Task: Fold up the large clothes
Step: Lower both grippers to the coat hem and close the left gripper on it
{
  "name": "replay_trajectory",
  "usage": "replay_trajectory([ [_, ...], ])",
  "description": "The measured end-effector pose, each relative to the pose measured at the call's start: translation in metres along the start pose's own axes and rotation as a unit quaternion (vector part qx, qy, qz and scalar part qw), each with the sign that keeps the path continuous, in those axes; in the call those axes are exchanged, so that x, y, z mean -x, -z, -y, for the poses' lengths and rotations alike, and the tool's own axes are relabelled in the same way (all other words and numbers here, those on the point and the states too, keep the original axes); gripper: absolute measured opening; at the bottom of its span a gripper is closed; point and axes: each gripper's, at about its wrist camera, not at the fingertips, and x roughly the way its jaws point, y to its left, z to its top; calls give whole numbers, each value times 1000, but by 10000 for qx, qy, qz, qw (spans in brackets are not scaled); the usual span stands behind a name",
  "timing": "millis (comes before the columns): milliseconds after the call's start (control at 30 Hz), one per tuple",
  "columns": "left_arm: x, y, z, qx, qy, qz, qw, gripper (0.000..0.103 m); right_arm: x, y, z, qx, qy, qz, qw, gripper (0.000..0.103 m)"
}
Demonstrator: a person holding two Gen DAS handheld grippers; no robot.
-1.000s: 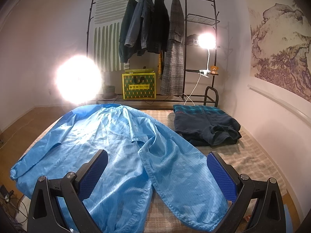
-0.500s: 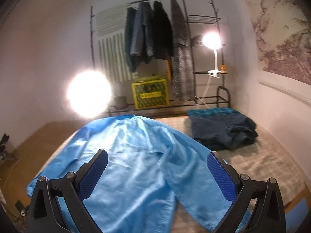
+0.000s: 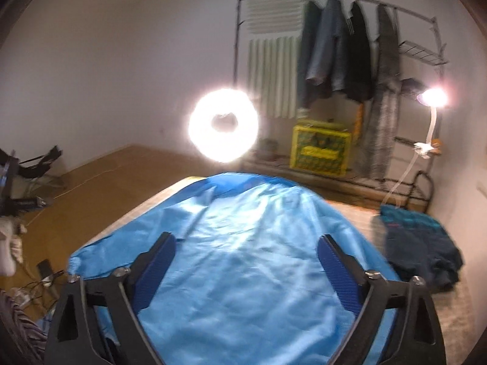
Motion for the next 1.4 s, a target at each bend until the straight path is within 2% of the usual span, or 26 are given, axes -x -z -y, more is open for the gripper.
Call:
replay_trajectory([
  [133, -33, 9, -24, 350, 40, -574, 9977, 84, -25, -6, -10, -69, -318, -289, 9991, 81],
  [300, -66, 25, -46, 516, -51, -1162, 9919, 82, -57, -23, -16, -301, -634, -563, 9959, 73],
  [400, -77, 32, -54, 623, -58, -1347, 9889, 82, -78, -34, -26, -319, -818, -721, 9935, 72],
  [533, -94, 40, -65, 828, -12, -1594, 9837, 82, -117, -49, -46, -184, -1115, -920, 9893, 65],
  [667, -110, 46, -70, 952, -43, -1807, 9789, 82, -171, -55, -57, -431, -1361, -1306, 9811, 53],
  [700, -113, 48, -71, 993, -72, -1830, 9781, 82, -182, -54, -59, -464, -1363, -1363, 9801, 52],
  [800, -123, 50, -78, 1226, -59, -1908, 9739, 66, -217, -47, -67, -586, -1471, -1640, 9737, 45],
  [967, -138, 52, -78, 1332, 27, -1960, 9715, 37, -264, -25, -78, -496, -1535, -2088, 9646, 38],
  [1033, -140, 53, -73, 1210, -27, -1914, 9740, 14, -281, -20, -80, -520, -1536, -2256, 9606, 33],
  [1167, -134, 45, -67, 1069, -51, -1651, 9805, 8, -308, -13, -79, -568, -1517, -2535, 9537, 22],
  [1400, -107, 19, -55, 623, -234, -857, 9941, 7, -339, -5, -96, -403, -1668, -2868, 9425, 17],
])
